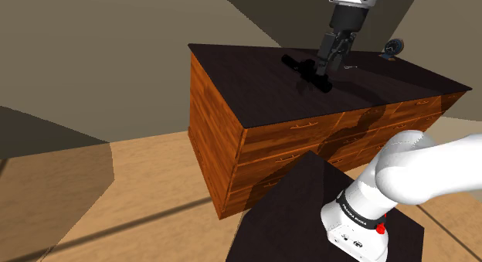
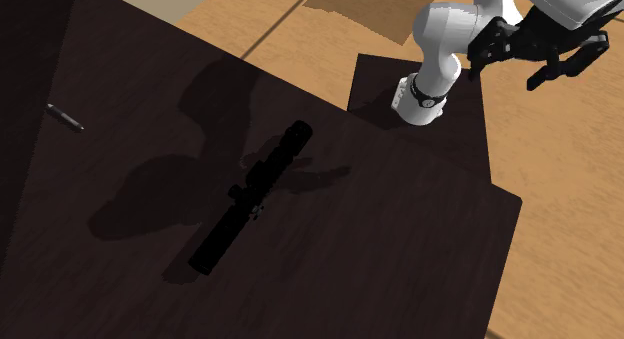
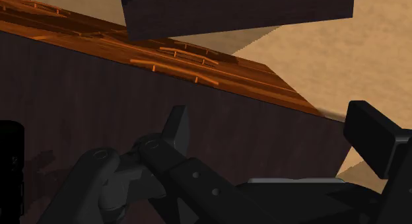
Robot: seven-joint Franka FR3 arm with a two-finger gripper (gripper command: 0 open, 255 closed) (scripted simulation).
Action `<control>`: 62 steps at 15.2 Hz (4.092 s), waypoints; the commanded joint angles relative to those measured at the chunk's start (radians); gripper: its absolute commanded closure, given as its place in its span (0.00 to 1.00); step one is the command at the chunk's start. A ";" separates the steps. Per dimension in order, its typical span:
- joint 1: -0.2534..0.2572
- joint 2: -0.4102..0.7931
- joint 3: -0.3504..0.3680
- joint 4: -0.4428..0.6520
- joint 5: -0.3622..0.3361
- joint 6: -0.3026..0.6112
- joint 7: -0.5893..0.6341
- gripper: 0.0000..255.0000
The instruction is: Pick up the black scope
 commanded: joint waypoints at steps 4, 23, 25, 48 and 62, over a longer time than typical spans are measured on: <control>-0.018 0.063 -0.054 0.021 -0.042 0.038 -0.057 0.00; -0.108 0.622 -0.358 0.390 -0.106 0.222 -0.419 0.00; -0.123 0.696 -0.383 0.455 -0.086 0.229 -0.462 0.00; -0.237 1.059 -0.443 0.719 0.045 0.297 -0.631 1.00; -0.246 1.061 -0.446 0.843 0.045 0.175 -0.639 1.00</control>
